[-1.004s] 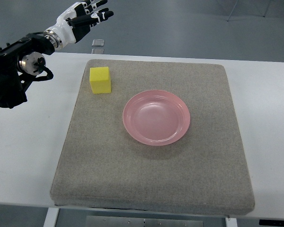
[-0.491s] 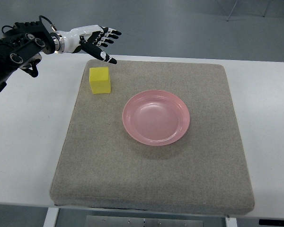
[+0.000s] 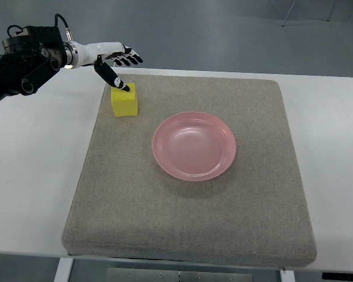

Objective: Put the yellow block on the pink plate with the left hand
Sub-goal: 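Swing the left hand over the yellow cube, fingers pointing down, then lower the left hand around the yellow cube and close the fingers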

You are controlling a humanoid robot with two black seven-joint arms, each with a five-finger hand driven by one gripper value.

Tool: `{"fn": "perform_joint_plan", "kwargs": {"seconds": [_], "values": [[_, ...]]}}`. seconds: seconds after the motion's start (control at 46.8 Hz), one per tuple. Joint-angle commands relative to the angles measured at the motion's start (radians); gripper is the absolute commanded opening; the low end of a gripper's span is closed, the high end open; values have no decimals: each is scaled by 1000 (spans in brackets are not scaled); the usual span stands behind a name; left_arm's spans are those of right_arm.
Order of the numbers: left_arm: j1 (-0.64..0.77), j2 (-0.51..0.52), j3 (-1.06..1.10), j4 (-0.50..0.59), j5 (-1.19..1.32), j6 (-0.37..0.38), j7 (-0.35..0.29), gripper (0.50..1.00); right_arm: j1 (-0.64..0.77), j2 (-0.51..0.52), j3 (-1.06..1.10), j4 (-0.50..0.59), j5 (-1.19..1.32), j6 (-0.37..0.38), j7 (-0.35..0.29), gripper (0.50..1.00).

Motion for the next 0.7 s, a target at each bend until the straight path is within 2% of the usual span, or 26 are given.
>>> {"fn": "perform_joint_plan", "kwargs": {"seconds": [0.0, 0.128, 0.299, 0.683], "values": [[-10, 0, 0, -8, 27, 0, -6, 930, 0, 0, 0, 0, 0, 0, 0, 924], [-37, 3, 0, -37, 29, -22, -8, 992, 0, 0, 0, 0, 0, 0, 0, 924], [-42, 54, 0, -97, 29, -108, -8, 994, 0, 0, 0, 0, 0, 0, 0, 924], [-22, 60, 11, -111, 70, -101, -32, 994, 0, 0, 0, 0, 0, 0, 0, 924]]}}
